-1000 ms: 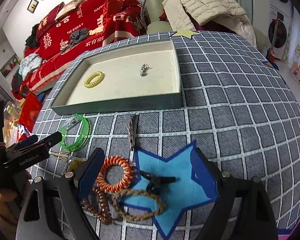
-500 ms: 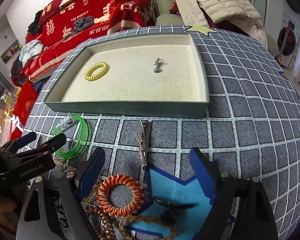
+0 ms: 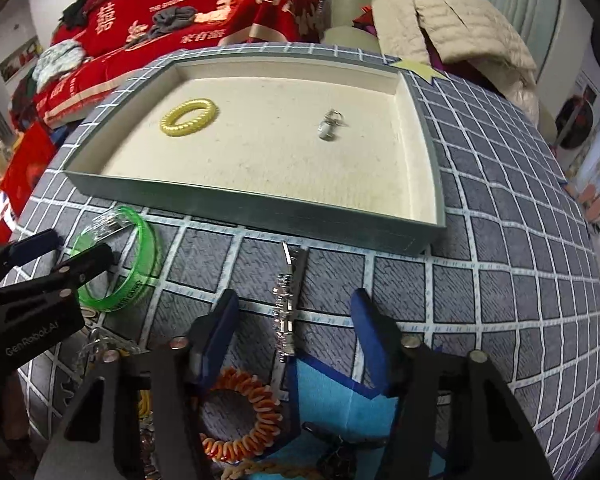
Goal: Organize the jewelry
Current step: 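Grasp the green bangle with the left gripper while the right grasps the silver hair clip, then place the green bangle over the hair tie while the right sets the clip beside the charm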
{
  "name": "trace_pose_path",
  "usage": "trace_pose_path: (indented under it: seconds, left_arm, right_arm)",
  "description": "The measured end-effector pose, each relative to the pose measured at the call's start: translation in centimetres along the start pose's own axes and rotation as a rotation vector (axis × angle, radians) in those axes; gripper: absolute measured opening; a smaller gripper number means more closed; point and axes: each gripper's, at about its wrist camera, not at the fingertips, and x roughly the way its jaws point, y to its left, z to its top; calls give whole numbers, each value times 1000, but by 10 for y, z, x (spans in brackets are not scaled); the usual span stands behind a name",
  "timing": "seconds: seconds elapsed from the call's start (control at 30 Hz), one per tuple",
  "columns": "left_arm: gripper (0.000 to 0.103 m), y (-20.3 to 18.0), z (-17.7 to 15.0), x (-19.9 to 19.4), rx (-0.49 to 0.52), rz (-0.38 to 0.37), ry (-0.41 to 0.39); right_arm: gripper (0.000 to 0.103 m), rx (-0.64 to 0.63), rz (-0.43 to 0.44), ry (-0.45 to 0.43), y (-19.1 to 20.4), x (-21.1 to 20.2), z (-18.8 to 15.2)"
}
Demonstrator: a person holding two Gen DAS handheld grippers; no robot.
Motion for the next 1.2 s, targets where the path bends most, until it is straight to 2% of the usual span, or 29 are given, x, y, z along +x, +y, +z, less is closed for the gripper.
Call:
trace_pose_path:
  seconds: [0.1,0.17,0.23,0.27,0.33,0.37,0.4,0.43,0.7,0.93,1.2]
  left_arm:
    - [68,-5,-1,-2,25,-19,-3]
    - [54,-8,-1,-4,39,-25,-8]
    - [53,-10,-1,-4,48,-27,-6]
    - [45,-9,-1,-4,47,-34,-5]
    - [31,-9,0,-4,51,-33,-7]
    - [30,-8,0,-4,50,-36,-7]
    - [30,-7,0,-4,46,-44,-7]
    - [30,-5,0,-5,39,-52,-6]
    - [30,4,-1,-15,3,-103,-33]
    - [30,8,5,-39,5,-134,-84]
    - [30,10,28,-66,16,-151,-149]
  right_arm:
    - [45,-8,9,3,3,-1,0]
    - [43,-10,11,3,4,-1,0]
    - [42,-8,12,5,4,-1,0]
    - [41,-9,12,5,5,-1,0]
    - [31,-9,11,2,4,-1,0]
    - [26,-7,13,0,4,-1,0]
    - [14,-5,15,-1,4,-1,0]
    - [9,-2,18,-2,4,-1,0]
    - [9,11,31,-17,1,-7,-2]
    - [8,49,92,-49,-9,-28,0]
    - [8,92,153,-117,-27,-60,15]
